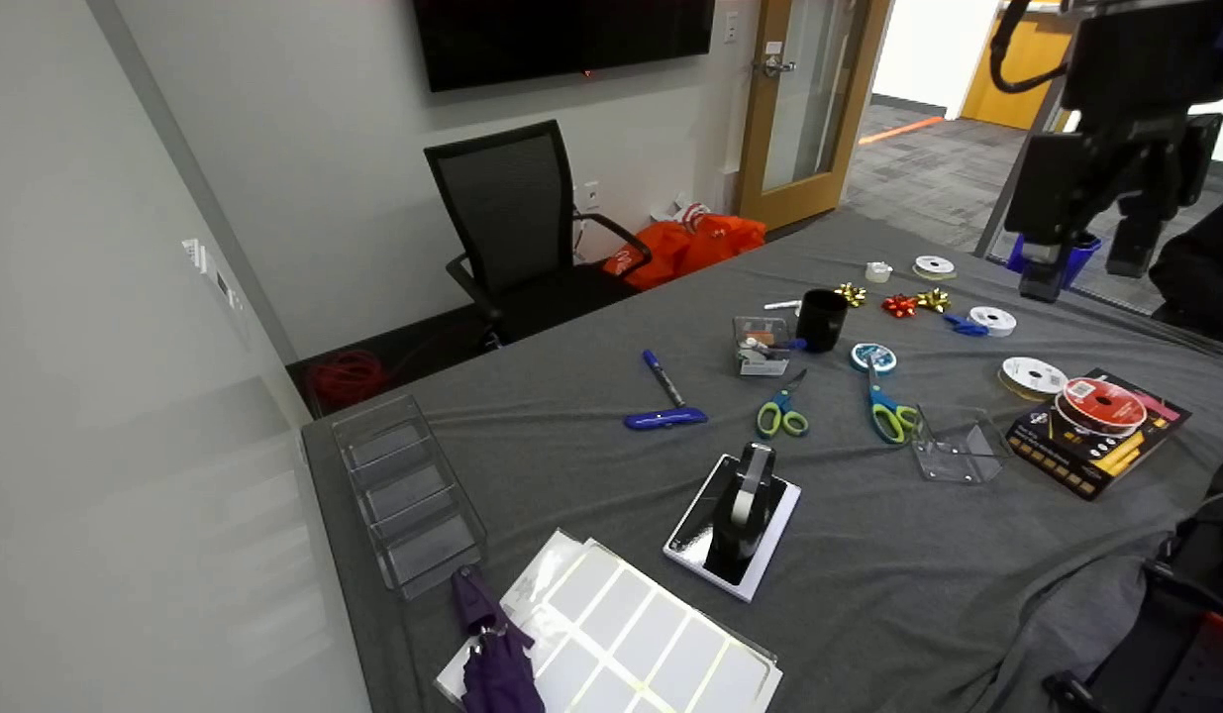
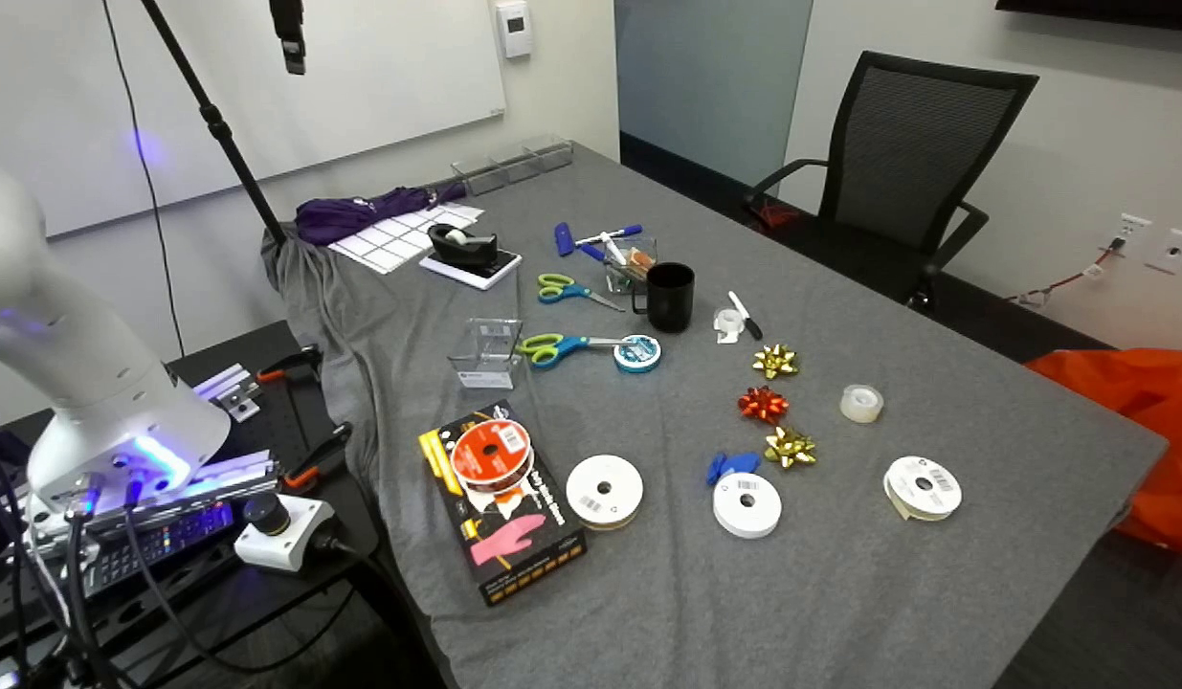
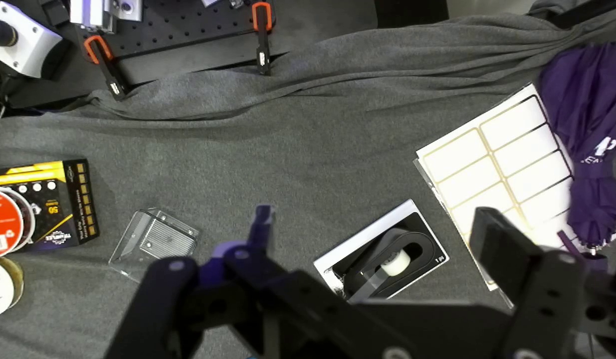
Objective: Put the blue marker in the clear container on the right.
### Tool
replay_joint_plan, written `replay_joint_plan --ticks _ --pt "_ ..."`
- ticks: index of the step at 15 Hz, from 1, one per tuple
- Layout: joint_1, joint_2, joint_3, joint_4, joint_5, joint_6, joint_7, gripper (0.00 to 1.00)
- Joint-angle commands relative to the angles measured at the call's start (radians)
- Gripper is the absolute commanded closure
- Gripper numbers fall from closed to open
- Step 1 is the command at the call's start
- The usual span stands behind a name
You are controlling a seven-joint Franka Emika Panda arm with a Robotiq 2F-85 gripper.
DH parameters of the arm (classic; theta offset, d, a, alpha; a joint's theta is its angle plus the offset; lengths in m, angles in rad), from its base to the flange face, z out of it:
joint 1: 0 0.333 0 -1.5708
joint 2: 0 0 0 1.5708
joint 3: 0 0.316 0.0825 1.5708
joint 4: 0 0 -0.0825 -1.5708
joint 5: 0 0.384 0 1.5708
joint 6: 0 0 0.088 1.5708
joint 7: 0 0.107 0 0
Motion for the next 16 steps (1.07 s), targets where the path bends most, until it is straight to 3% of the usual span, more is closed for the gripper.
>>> replay_joint_plan --ticks 1,10,12,16 --pt "0.000 0.001 0.000 0.003 0.000 -0.003 0.000 0.00" --pt "0.000 0.001 0.000 0.003 0.000 -0.003 0.000 0.00" --pt "-0.008 0.031 0.010 0.011 0.002 0.038 0.054 0.00" --pt "-0.022 0.098 0.027 0.007 0.002 0.228 0.236 0.00"
